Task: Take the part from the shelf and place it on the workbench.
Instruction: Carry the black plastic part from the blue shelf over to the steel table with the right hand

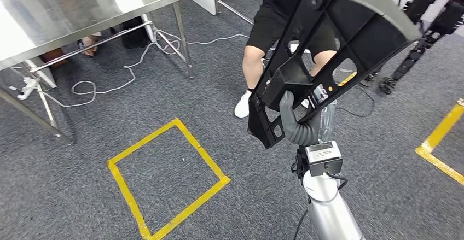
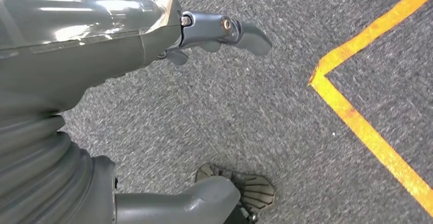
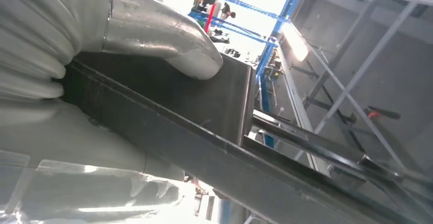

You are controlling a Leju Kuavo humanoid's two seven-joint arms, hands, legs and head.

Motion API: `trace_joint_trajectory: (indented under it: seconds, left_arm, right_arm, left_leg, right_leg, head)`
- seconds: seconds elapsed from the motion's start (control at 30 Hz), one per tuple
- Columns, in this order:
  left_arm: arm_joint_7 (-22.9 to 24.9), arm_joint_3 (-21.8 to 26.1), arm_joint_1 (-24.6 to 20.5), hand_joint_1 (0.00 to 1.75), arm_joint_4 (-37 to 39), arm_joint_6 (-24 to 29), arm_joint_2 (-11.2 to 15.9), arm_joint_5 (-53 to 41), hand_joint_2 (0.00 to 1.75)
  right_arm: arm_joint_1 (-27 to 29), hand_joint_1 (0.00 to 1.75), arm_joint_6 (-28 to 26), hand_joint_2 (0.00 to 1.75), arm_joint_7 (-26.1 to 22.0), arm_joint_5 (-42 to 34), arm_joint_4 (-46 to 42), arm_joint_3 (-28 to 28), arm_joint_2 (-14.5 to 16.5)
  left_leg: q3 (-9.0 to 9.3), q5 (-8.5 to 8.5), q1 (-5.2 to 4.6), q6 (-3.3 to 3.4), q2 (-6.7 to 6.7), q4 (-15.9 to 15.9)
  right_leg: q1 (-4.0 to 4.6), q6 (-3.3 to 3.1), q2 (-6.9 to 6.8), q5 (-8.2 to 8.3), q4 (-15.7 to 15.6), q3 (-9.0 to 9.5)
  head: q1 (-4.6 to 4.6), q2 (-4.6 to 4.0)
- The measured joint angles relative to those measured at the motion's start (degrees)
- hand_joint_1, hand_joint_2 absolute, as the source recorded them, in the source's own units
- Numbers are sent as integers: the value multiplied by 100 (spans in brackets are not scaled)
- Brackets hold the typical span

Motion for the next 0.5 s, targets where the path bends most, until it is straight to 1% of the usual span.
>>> trace_joint_trajectory:
  seconds: [0.03,0.07,0.1,0.13,0.17,0.2,0.23,0.27,0.3,0.33,0.37,0.4,0.43,0.47,0.5]
  left_arm:
    - [5,-1,-5,0,1,9,-2,1,175]
    - [9,-1,-11,0,1,15,-3,1,175]
    - [13,-1,-15,0,1,19,-3,1,175]
    - [17,-1,-14,0,1,21,-4,1,175]
    - [20,-1,-12,0,1,21,-5,1,175]
    - [23,-1,-11,0,1,21,-5,1,175]
    - [25,-1,-11,0,2,22,-5,1,175]
    - [25,-1,-16,0,2,23,-4,2,175]
    - [25,-1,-22,0,1,24,-3,2,175]
    - [25,-1,-28,0,1,25,-2,2,175]
    - [25,-1,-34,0,1,26,-1,1,175]
    - [25,-1,-34,0,1,27,-1,1,175]
    - [25,-1,-29,0,1,27,-1,0,175]
    - [25,-1,-27,0,2,28,-3,1,175]
    - [26,-1,-28,0,2,29,-4,1,175]
  right_arm:
    - [-3,175,-1,175,-3,-7,2,-2,-1]
    - [-2,175,-1,175,-6,-14,6,-3,-3]
    - [0,175,-1,175,-8,-19,11,-3,-6]
    - [3,175,-1,175,-8,-23,17,-3,-8]
    - [5,175,-1,175,-8,-27,21,-3,-9]
    - [7,175,-1,175,-8,-29,24,-3,-9]
    - [6,175,-1,175,-9,-30,24,-3,-8]
    - [5,175,-1,175,-9,-31,24,-3,-8]
    - [1,175,-1,175,-9,-31,24,-3,-9]
    - [-3,175,-1,175,-10,-31,24,-3,-9]
    - [-7,175,-1,175,-10,-31,24,-3,-8]
    - [-12,175,-1,175,-10,-32,24,-3,-6]
    - [-15,175,-1,175,-9,-32,23,-4,-2]
    - [-19,175,-1,175,-9,-33,22,-4,-1]
    - [-22,175,-1,175,-12,-33,21,-4,-2]
  left_leg:
    - [-141,-153,3,-25,204,299]
    - [-333,-323,9,-49,361,671]
    - [-529,-457,24,-70,443,1031]
    - [-673,-513,37,-85,486,1272]
    - [-710,-457,45,-92,511,1300]
    - [-624,-300,50,-89,542,1099]
    - [-427,-87,47,-68,627,714]
    - [-216,68,20,-38,761,320]
    - [-50,172,-9,-1,863,9]
    - [43,207,-41,33,935,-169]
    - [54,182,-71,59,930,-210]
    - [51,186,-80,87,853,-226]
    - [75,199,-64,121,784,-265]
    - [112,217,-50,156,716,-313]
    - [154,240,-30,193,652,-360]
  right_leg:
    - [10,-36,-68,-14,-5,20]
    - [23,-72,-139,-33,-5,33]
    - [37,-92,-213,-48,-5,44]
    - [49,-107,-291,-62,-4,52]
    - [54,-112,-360,-75,-3,61]
    - [58,-110,-427,-91,-3,77]
    - [62,-100,-489,-113,-3,103]
    - [75,-79,-546,-139,-4,131]
    - [93,-55,-598,-162,-5,154]
    - [109,-27,-649,-183,-6,172]
    - [120,0,-703,-198,-15,186]
    - [125,26,-762,-209,-30,206]
    - [132,57,-785,-232,-31,218]
    - [133,77,-720,-276,20,218]
    - [133,79,-592,-360,171,164]
  head:
    - [-15,0]
    - [-31,0]
    - [-33,0]
    - [-31,0]
    - [-33,0]
    - [-33,0]
    - [-34,0]
    - [-34,0]
    - [-28,0]
    - [-25,0]
    - [-19,0]
    - [-17,0]
    - [-15,1]
    - [-7,1]
    - [-4,1]
